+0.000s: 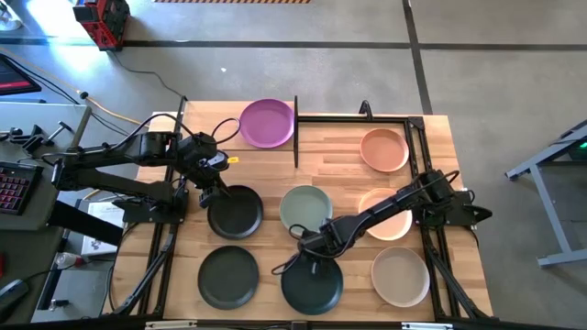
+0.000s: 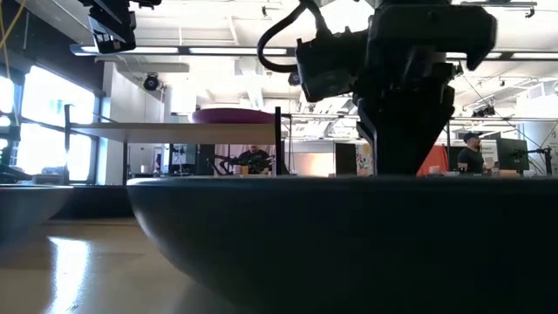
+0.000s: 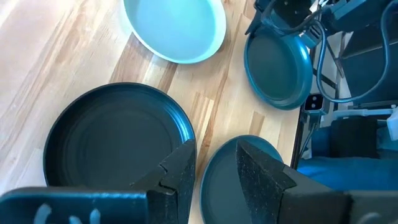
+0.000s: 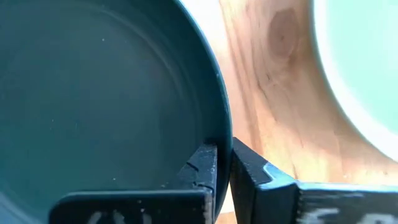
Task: Place and stack plates onto a shelf
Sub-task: Stack the bottom right black plate on top of the violet plate on the shelf
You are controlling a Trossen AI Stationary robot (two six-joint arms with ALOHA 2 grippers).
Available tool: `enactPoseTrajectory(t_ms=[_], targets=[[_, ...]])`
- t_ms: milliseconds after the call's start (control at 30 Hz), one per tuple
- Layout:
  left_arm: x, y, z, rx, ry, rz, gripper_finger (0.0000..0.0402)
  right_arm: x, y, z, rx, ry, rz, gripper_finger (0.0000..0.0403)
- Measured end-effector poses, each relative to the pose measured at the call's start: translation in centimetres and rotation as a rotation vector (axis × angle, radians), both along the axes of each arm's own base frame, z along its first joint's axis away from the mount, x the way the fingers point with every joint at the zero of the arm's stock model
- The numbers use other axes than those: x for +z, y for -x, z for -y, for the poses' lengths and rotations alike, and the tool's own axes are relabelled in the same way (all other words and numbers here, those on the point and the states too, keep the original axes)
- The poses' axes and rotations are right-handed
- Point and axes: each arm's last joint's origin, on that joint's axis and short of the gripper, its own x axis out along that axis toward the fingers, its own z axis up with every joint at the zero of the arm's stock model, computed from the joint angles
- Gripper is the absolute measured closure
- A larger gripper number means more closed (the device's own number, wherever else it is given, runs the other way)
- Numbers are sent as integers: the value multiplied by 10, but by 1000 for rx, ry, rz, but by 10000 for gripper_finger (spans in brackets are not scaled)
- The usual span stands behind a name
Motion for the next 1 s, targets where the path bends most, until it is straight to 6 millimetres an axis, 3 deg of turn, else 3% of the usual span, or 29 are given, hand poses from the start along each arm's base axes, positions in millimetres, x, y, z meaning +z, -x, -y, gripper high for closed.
enactPoseTrajectory(t_ms=[333, 1000], targets=[[0, 0, 0, 0, 0, 0, 298, 31, 3, 8, -13, -47, 70, 403], [0, 0, 0, 6, -3, 0, 298, 93, -7, 70, -85, -28, 264, 403]])
